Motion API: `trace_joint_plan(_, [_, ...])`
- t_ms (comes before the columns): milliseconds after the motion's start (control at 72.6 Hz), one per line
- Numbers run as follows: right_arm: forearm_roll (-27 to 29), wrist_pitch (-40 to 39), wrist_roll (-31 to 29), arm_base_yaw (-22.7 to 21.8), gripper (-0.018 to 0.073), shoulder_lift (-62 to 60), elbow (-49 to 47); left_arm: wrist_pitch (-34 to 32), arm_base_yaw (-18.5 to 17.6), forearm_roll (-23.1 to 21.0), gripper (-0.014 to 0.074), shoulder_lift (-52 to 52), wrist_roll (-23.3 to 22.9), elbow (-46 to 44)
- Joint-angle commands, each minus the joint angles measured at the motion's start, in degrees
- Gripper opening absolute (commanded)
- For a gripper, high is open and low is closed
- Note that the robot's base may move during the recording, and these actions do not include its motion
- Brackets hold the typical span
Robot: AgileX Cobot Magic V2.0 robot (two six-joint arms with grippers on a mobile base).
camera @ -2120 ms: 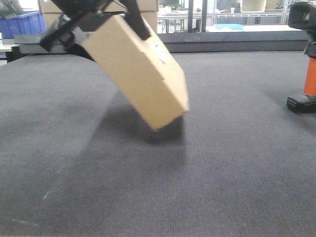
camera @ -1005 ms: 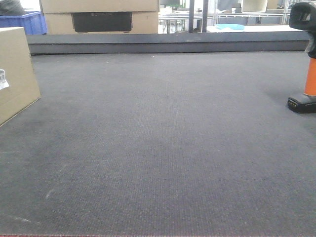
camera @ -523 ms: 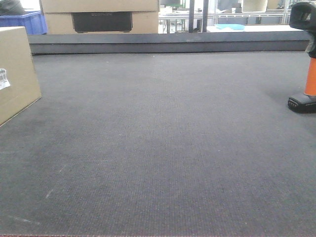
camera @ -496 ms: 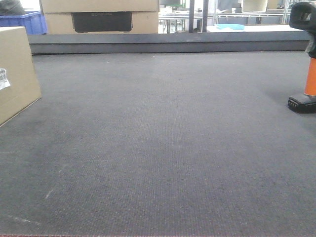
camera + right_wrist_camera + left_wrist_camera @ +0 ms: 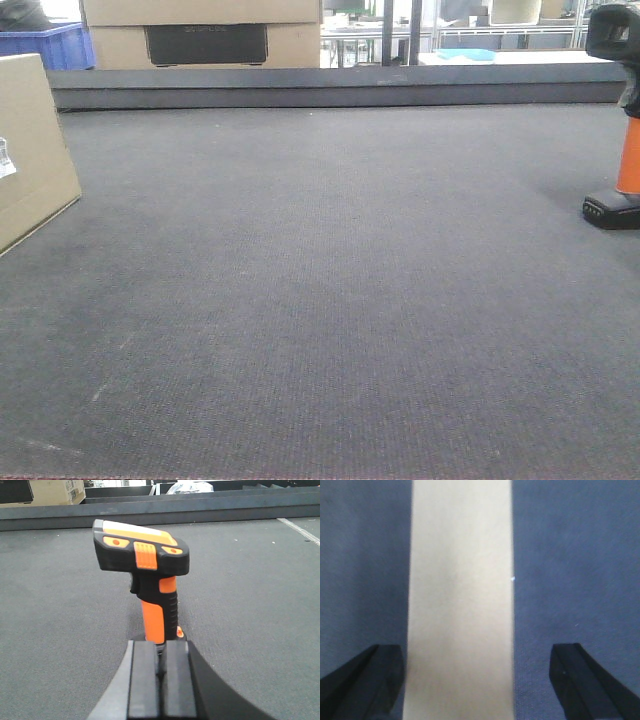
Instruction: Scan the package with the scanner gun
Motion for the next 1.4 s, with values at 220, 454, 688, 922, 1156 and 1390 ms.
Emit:
trace_joint_plan(220, [-0.3,-0.4,-0.3,-0.1,-0.0167,-0.2,0.2,-4.2,0.1,0.1,0.0300,-14.2,0.0,2.7])
trace_joint_plan(454, [-0.3,0.5,-0.3,-0.1,-0.0167,-0.2,0.2,-10.2,0.1,-1.5,-0.0111,-23.8,0.0,13.9])
trace_joint_plan(688, [-0.3,1.0,-0.3,-0.1,-0.0167,-0.2,0.2,-29.1,0.2,-2.7,-0.0111,-33.0,0.0,28.5])
trace_joint_plan(922, [-1.8,1.1,-0.3,0.4,-0.0167,-5.0,0.2,-46.5,0.2,-6.7,-0.0111,-43.2,0.0,42.8])
trace_joint_plan(1156, [-1.8,10.0,-0.3,6.7,-0.0167,-15.4,0.2,-46.8,0.2,-9.3,-0.0111,-52.4,0.0,49.2])
trace_joint_plan(1390, [-1.8,21.3,-0.3,15.4,-0.0167,-29.7,0.2,-45.5,0.2,-9.2,-0.0111,-59.6,0.0,49.3])
